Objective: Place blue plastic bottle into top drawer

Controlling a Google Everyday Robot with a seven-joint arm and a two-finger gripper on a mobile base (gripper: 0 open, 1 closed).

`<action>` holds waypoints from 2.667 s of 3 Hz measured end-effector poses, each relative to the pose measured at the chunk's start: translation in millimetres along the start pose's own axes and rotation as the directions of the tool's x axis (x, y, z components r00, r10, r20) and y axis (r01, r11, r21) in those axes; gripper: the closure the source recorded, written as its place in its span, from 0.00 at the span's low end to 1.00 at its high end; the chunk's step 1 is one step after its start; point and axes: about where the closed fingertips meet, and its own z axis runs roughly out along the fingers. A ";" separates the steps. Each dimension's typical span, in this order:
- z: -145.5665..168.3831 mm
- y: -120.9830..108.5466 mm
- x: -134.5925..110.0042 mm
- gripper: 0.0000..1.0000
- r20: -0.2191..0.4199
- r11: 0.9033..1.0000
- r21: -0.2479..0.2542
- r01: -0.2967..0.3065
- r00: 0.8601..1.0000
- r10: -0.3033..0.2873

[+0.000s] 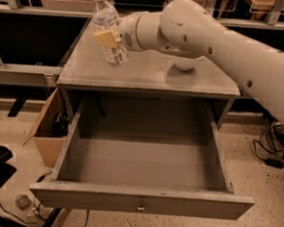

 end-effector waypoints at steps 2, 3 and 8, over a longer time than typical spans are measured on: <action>-88.7 37.3 20.8 1.00 -0.235 0.994 -0.084 0.065 0.968 -0.083; -128.8 67.6 54.4 1.00 -0.364 0.985 -0.169 0.043 0.925 -0.103; -87.4 122.7 183.2 1.00 -0.625 0.940 -0.340 0.011 0.744 -0.235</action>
Offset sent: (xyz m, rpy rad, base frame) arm -0.1483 -0.0911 -0.0155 -0.4102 0.2360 0.0951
